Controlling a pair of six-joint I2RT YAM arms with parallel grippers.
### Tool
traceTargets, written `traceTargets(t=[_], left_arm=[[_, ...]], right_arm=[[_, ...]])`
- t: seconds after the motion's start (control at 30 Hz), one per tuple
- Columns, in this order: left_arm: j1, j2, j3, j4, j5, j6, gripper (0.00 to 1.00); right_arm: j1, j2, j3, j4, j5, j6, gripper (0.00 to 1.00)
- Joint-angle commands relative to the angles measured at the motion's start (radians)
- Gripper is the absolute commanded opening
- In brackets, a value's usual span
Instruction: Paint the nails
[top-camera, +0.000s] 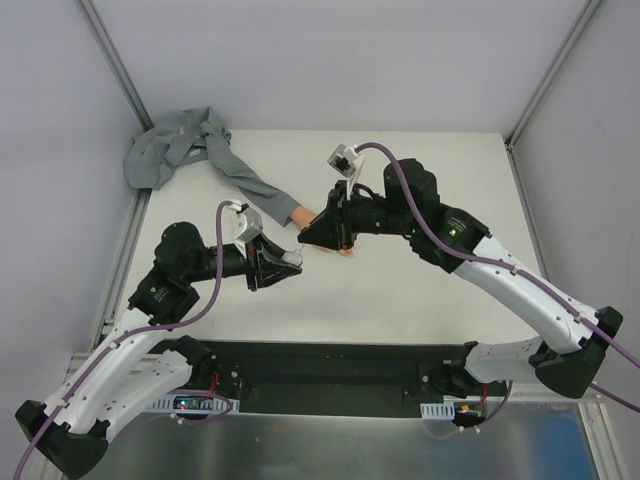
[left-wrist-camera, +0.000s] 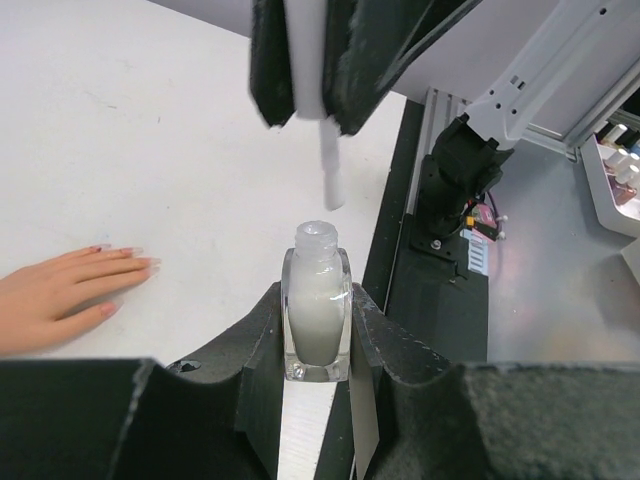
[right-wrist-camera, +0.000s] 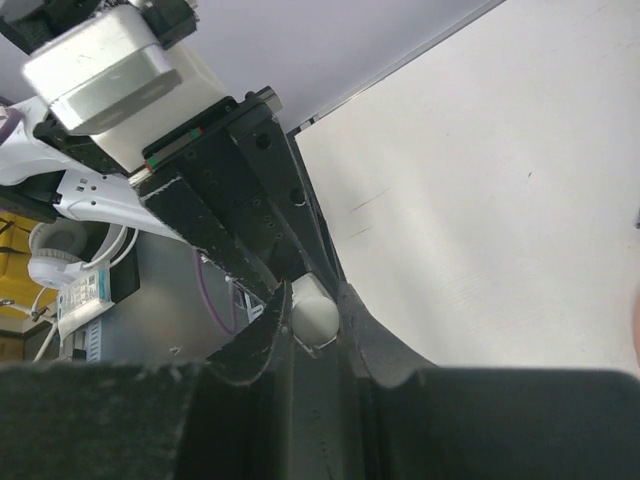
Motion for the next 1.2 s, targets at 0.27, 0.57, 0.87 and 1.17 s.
traceTargets(t=[0.27,0.57,0.87,1.17], left_arm=[[0.005,-0.015,0.013,0.005,-0.082,0.028,0.00],[0.005,-0.050,0.026,-0.001,-0.311,0.051,0.00],[0.006,0.105,0.104,0.025,-0.480,0.109,0.00],[0.100,0.298,0.133,0.238,-0.387,0.082,0.00]], right_arm=[[0.000,-0.110,0.014,0.027,0.081,0.040,0.00],[-0.104,-0.188,-0.171,0.030,0.292,0.072,0.00],[-0.248,-0.114,-0.411,0.186,0.340,0.080,0.00],[-0.298,0.091,-0.480,0.332,0.332,0.057,0.00]])
